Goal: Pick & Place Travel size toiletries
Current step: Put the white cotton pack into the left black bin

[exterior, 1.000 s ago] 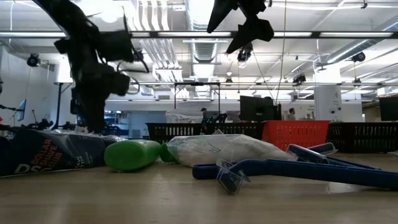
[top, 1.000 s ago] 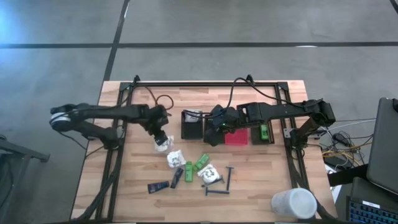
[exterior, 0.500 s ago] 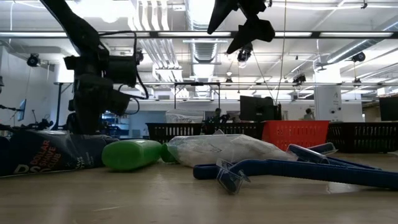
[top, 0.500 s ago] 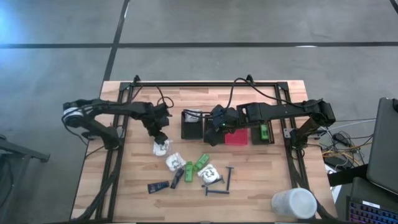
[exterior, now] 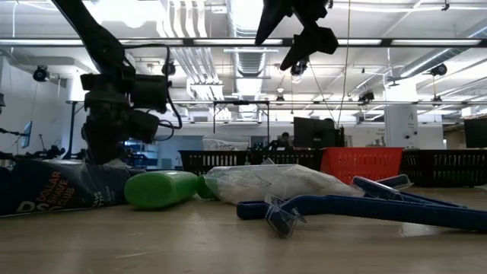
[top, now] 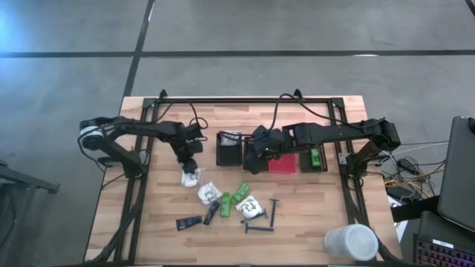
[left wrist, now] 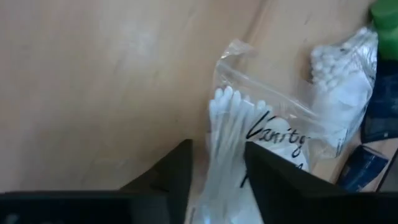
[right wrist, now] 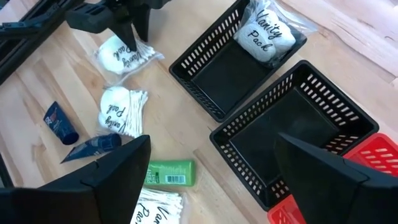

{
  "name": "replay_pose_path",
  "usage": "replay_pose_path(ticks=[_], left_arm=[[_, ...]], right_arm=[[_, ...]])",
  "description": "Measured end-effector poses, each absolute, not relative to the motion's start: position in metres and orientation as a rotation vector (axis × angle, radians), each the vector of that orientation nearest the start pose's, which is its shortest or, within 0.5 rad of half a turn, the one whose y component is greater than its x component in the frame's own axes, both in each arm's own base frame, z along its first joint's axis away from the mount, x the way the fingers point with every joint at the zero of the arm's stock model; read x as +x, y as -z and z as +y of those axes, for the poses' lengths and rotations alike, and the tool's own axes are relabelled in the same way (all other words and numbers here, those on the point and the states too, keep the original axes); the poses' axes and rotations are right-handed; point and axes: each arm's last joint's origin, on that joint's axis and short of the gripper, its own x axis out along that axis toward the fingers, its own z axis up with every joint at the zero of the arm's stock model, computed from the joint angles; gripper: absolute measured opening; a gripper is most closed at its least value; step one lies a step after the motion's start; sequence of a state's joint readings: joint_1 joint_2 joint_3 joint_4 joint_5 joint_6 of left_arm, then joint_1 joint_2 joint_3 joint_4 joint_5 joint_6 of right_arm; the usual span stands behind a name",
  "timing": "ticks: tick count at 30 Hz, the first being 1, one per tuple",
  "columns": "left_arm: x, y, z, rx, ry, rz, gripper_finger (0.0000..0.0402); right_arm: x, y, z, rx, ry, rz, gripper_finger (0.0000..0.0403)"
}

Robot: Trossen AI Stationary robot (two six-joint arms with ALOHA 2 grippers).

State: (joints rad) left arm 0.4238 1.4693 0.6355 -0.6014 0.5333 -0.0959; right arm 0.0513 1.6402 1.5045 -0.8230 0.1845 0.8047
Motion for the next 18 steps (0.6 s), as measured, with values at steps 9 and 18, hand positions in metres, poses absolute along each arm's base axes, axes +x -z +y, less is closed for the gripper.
replay_pose_path(ticks=[9,18], left_arm=[[0.202,-0.134,0.074,-0.717,0.069,1.277,0.0012],[0.198,-0.180,0.073,-0.731,-0.011,1.092,0.0010]], right_arm=[[0.343,-0.309,0.012,0.629,0.503,0.857,0.0317],[0.344,-0.315,0.012,0.631,0.506,0.795,0.0292]])
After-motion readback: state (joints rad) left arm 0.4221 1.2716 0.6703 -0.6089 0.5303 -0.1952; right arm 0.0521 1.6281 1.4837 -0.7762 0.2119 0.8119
